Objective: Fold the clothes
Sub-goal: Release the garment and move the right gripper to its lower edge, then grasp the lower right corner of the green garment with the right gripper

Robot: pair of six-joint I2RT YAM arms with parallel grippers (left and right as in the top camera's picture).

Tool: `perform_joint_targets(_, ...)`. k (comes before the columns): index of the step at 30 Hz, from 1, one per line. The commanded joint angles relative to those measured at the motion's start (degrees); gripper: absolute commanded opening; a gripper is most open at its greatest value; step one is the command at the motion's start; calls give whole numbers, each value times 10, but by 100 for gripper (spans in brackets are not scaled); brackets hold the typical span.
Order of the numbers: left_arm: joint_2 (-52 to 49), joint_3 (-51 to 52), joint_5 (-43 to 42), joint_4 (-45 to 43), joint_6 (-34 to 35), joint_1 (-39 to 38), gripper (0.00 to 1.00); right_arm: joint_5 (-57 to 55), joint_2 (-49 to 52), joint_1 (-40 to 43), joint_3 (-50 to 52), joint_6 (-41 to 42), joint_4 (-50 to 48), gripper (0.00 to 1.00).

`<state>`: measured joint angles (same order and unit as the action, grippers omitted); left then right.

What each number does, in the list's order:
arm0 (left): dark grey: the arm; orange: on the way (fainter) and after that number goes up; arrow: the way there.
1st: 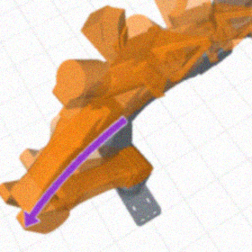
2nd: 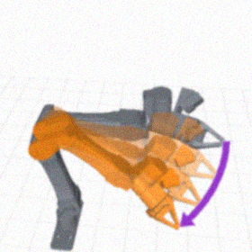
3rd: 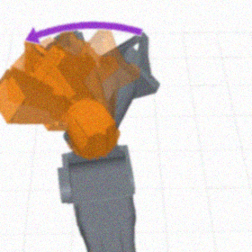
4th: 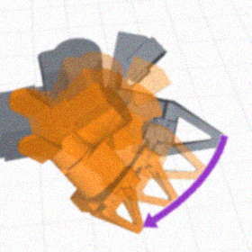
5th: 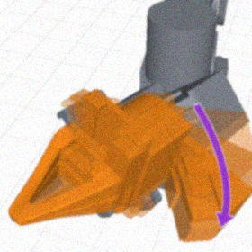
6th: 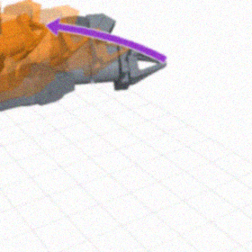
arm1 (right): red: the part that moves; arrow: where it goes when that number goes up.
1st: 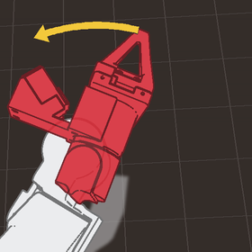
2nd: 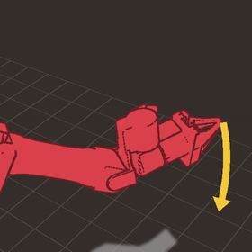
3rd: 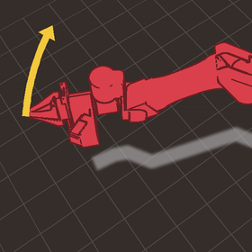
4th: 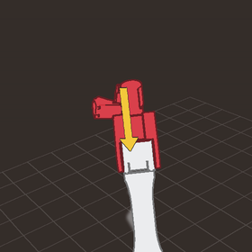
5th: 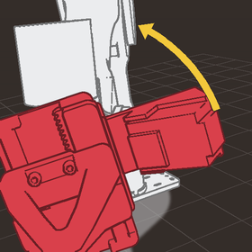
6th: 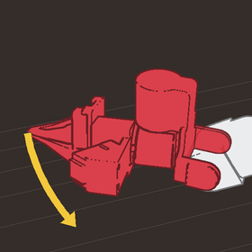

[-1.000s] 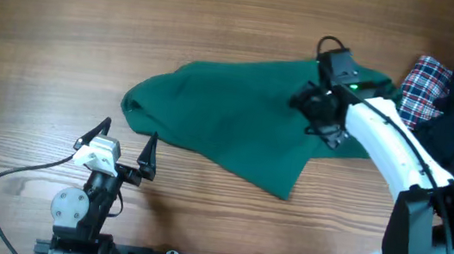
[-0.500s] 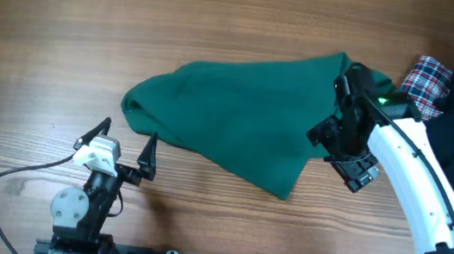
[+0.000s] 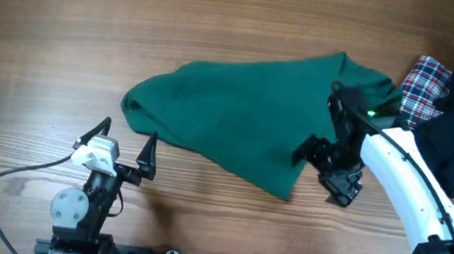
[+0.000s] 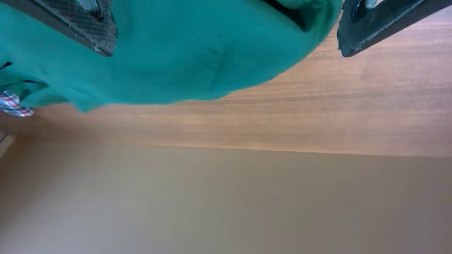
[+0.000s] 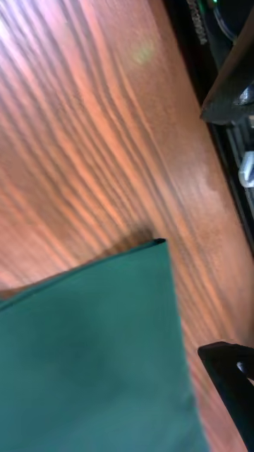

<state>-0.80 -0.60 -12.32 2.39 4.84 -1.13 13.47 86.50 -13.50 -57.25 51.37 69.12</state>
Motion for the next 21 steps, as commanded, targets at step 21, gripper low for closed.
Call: perform_joint_targets(21,-113,3,28,10,18,-2,100,188,-24,-14,210,63,-288,100)
